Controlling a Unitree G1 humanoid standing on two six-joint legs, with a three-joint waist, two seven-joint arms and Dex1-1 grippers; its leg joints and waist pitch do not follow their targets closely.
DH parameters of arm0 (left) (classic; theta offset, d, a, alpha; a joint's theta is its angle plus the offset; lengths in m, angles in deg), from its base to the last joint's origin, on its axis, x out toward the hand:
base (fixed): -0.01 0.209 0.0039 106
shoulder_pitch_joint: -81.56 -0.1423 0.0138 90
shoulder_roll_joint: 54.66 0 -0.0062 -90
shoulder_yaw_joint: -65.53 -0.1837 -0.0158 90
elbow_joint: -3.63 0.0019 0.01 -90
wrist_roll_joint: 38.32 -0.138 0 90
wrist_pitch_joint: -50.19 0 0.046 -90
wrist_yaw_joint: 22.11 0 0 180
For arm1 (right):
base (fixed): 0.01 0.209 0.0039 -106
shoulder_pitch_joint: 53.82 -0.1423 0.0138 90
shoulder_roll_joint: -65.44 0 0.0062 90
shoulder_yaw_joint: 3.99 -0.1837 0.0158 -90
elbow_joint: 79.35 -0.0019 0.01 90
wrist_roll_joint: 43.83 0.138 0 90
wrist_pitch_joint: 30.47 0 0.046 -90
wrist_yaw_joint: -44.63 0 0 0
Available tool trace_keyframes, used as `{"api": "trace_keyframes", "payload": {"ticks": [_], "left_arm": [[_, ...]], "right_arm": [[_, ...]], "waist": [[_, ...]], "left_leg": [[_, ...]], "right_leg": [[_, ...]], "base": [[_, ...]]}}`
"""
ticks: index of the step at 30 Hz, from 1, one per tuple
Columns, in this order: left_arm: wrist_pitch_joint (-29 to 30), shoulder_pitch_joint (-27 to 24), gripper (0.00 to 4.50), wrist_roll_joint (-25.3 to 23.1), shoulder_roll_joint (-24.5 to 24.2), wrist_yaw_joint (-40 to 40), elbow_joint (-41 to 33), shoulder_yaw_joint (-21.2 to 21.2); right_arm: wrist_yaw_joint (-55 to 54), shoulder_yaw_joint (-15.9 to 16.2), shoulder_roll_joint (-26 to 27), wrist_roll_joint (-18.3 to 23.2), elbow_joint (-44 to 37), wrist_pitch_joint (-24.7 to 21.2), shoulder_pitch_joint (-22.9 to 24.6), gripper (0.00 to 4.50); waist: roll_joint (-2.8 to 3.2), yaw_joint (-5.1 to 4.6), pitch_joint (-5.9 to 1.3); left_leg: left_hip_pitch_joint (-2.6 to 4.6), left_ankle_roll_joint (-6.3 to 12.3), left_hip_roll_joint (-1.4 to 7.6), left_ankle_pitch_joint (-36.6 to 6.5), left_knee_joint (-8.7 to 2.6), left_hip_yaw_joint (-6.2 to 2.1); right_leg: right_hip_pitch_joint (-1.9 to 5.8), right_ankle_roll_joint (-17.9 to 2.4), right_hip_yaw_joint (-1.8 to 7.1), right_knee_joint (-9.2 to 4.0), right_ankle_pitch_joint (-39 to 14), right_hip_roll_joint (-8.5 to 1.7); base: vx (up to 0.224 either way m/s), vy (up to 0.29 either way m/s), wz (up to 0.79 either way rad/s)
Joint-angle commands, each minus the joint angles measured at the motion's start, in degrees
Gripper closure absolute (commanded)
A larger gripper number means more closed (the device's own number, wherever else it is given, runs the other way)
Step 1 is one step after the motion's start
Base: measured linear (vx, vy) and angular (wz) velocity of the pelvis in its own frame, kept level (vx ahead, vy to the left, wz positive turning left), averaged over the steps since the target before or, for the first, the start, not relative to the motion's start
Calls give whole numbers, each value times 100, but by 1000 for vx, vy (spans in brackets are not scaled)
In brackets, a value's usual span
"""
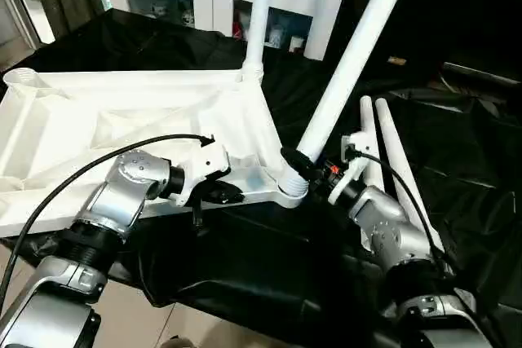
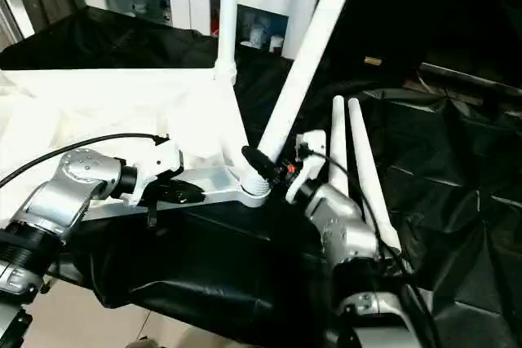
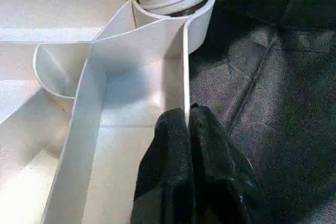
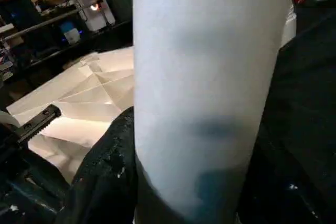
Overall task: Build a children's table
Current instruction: Insert table leg to table base
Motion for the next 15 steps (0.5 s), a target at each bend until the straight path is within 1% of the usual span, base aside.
{"api": "trace_keyframes", "payload": {"ticks": [1,2,3,5,8,9,10,11,13,15], "left_arm": [[29,-35,450,-58,-40,140,82,-132],[29,-35,450,-58,-40,140,82,-132],[23,-22,450,-60,-39,124,102,-126],[13,-5,450,-55,-38,105,130,-122],[-1,14,450,-45,-39,89,161,-126],[-27,34,450,-38,-48,90,204,-129],[-29,36,450,-37,-49,90,208,-129],[-63,57,450,-41,-56,96,258,-133],[-90,71,450,-50,-60,97,292,-136],[-104,88,450,-56,-56,92,313,-139]], "right_arm": [[-87,-189,-115,-211,352,315,281,259],[-87,-189,-115,-211,352,315,281,259],[-93,-198,-107,-265,401,547,325,259],[-139,-234,-105,-276,511,760,359,259],[-147,-267,-101,-261,604,879,379,259],[-168,-269,-90,-264,601,965,398,259],[-170,-269,-89,-263,597,970,400,259],[-180,-260,-89,-238,504,1053,438,259],[-167,-253,-106,-226,375,1088,487,259],[-143,-238,-134,-233,287,1135,527,259]], "waist": [[180,36,-340],[180,36,-340],[179,35,-337],[182,34,-333],[194,32,-322],[223,33,-323],[223,23,-326],[249,26,-328],[220,36,-331],[222,39,-331]], "left_leg": [[-18,67,117,-519,-391,12],[-18,67,117,-519,-391,12],[-17,73,114,-539,-396,9],[-15,72,118,-592,-401,8],[-14,55,117,-689,-411,5],[-9,38,122,-729,-414,-1],[-8,39,120,-732,-414,3],[-7,33,118,-723,-413,-2],[-16,66,114,-654,-409,1],[-17,83,112,-658,-407,2]], "right_leg": [[323,-1401,215,-377,365,-491],[323,-1401,215,-377,365,-491],[323,-1391,212,-379,330,-480],[315,-1393,214,-388,261,-487],[310,-1378,216,-407,129,-486],[306,-1368,218,-404,76,-487],[306,-1370,216,-408,124,-478],[309,-1374,218,-400,162,-478],[321,-1379,215,-392,327,-470],[323,-1371,220,-398,292,-477]], "base": [[0,0,0],[0,0,0],[0,0,0],[0,0,0],[0,0,0],[0,0,0],[0,0,0],[0,0,0],[0,0,0],[0,0,0]]}}
